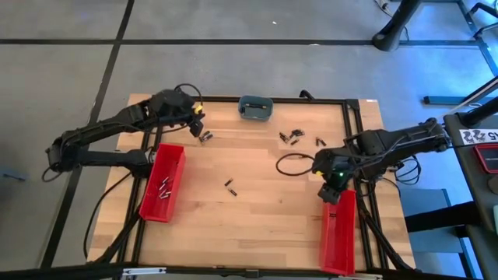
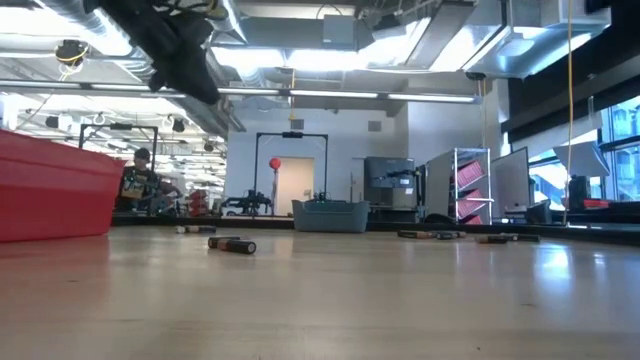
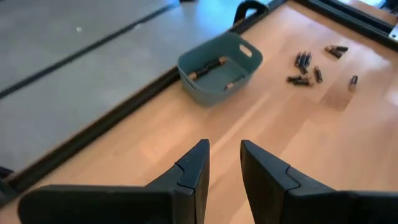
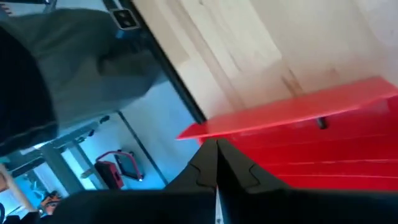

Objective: Sort batteries
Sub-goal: Put the small brown battery into the right red bin

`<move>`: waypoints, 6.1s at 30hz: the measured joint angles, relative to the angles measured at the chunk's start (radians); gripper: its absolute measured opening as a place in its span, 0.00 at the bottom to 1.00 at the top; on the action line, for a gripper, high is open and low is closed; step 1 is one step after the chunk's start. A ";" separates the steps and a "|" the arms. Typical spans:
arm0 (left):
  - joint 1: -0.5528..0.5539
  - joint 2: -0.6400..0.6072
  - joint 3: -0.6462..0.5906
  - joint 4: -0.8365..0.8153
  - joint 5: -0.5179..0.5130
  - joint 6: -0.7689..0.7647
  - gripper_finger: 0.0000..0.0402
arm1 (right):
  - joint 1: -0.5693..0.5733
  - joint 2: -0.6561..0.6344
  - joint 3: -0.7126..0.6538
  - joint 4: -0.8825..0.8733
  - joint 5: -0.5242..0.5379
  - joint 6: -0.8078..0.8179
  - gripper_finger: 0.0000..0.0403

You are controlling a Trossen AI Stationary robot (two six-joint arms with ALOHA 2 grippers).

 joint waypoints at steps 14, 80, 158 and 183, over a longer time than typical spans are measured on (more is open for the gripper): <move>0.060 0.012 0.001 0.210 0.000 0.418 0.20 | -0.070 -0.039 -0.291 -0.068 0.209 -0.743 0.00; 0.157 0.215 0.002 -0.141 -0.031 0.199 0.20 | -0.740 0.185 -0.702 0.692 0.374 -1.390 0.43; 0.156 0.215 0.002 -0.076 -0.031 0.229 0.20 | -0.015 -0.026 -0.056 -0.208 0.060 -0.391 0.39; 0.155 0.215 0.001 -0.130 -0.030 0.082 0.20 | -0.978 0.191 -0.450 0.252 0.434 -0.423 0.68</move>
